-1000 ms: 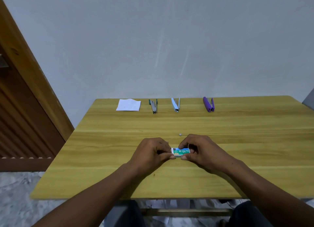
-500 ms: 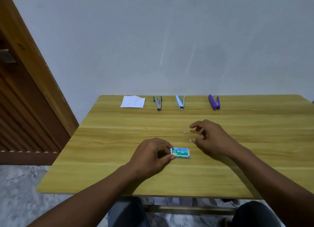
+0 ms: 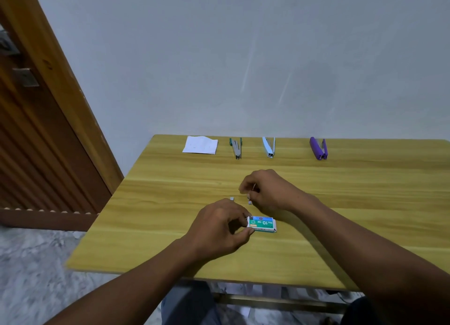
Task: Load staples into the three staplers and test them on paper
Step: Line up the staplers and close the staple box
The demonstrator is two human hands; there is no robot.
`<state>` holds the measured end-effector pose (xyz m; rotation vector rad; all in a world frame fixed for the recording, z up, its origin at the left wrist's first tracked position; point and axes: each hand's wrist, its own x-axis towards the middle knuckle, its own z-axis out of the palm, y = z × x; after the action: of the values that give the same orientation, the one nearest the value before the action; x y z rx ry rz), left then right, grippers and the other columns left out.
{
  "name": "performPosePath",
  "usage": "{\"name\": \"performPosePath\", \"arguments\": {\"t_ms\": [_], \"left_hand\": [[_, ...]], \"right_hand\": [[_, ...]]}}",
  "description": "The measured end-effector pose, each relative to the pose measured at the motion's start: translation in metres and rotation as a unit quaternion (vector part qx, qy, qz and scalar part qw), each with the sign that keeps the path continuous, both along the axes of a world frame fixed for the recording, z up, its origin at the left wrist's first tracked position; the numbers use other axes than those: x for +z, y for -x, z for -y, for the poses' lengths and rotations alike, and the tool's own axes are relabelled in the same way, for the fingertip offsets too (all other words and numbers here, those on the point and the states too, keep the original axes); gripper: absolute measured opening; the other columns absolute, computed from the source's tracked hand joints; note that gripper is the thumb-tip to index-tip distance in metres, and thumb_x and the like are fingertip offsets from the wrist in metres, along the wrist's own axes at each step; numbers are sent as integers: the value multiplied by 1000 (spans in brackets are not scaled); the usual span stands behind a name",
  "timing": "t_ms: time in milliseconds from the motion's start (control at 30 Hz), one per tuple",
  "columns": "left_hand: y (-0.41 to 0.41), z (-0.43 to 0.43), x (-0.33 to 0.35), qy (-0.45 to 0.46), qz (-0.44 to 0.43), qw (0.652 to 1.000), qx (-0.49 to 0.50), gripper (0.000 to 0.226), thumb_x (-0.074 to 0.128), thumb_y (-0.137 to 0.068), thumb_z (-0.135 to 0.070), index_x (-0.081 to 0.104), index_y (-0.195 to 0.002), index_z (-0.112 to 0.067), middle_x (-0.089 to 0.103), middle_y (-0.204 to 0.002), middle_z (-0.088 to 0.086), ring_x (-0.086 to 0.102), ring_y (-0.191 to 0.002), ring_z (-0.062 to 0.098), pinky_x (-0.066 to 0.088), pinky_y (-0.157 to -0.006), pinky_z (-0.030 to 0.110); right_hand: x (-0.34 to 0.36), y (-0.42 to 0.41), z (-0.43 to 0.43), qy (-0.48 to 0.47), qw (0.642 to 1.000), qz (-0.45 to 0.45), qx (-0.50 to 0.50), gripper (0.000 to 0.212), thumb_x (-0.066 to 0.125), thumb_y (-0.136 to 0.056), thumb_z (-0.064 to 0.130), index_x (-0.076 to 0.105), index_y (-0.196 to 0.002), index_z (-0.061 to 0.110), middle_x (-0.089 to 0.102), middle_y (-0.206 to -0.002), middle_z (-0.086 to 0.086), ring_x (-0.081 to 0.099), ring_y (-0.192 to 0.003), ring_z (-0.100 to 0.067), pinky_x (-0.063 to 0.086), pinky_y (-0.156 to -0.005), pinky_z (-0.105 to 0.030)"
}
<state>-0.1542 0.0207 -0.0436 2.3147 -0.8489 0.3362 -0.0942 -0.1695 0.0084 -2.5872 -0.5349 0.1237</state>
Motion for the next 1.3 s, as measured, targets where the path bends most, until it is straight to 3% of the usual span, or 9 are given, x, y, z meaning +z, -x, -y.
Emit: {"name": "performPosePath", "arguments": {"t_ms": [267,367,467,567,800,900,1067,1200,1300], "left_hand": [[-1,-1,0,-5,16,1000,-2,17,74,-83,-40,79,-89,-24,76,-97,-14,65,-91,1,55,-67,34],[1,0,1,-6,13,1000,1,18,74,-82,-40,79,-88,-24,76,-99,-14,64,-89,2,54,-64,33],[1,0,2,-9,5,1000,8,19,74,-82,-41,79,-88,-24,76,-101,-14,64,-89,3,55,-63,32],[-1,2,3,-14,-1,1000,7,19,73,-83,-42,78,-88,-25,76,-101,-14,63,-90,4,55,-63,31],[-4,8,6,-25,-2,1000,0,19,71,-85,-44,77,-90,-26,75,-103,-15,62,-91,5,56,-64,31],[-5,8,5,-20,-5,1000,3,17,73,-83,-43,77,-88,-27,75,-102,-16,63,-90,4,55,-64,32],[-4,12,7,-31,-2,1000,2,20,70,-84,-44,77,-89,-26,75,-103,-16,61,-91,4,54,-65,32],[-4,15,8,-39,-2,999,0,21,70,-84,-46,77,-91,-26,75,-105,-17,60,-92,3,54,-66,31],[-4,14,7,-29,-7,1000,0,21,71,-83,-45,77,-90,-26,75,-104,-17,60,-91,3,54,-65,30]], "right_hand": [[4,-7,-10,52,989,-28,138,31,67,-92,20,72,-120,31,57,-113,2,56,-102,-12,51,-87,-28],[2,-7,-5,54,992,-4,117,21,73,-88,20,78,-107,26,63,-105,5,59,-93,-9,52,-79,-29],[0,-8,14,49,996,11,77,12,76,-86,17,80,-95,24,66,-91,12,58,-79,-1,45,-69,-19],[1,-10,36,56,998,12,40,12,74,-87,15,79,-96,21,66,-90,13,59,-79,-1,41,-68,-13],[10,-4,52,17,1000,5,17,23,73,-88,23,74,-111,24,67,-104,9,63,-88,-4,54,-80,-28],[5,-3,52,65,997,-10,28,27,76,-85,19,74,-112,25,64,-103,8,60,-89,-7,51,-78,-24],[-2,-10,41,43,999,17,-7,17,70,-90,11,78,-102,20,66,-93,8,59,-83,-5,40,-67,-14],[-1,-17,32,55,998,15,-20,18,67,-92,13,78,-105,20,71,-105,0,64,-91,-13,51,-76,-26],[3,-12,33,37,998,34,-25,19,67,-93,24,74,-110,23,68,-109,4,62,-93,-11,52,-80,-29]]}}
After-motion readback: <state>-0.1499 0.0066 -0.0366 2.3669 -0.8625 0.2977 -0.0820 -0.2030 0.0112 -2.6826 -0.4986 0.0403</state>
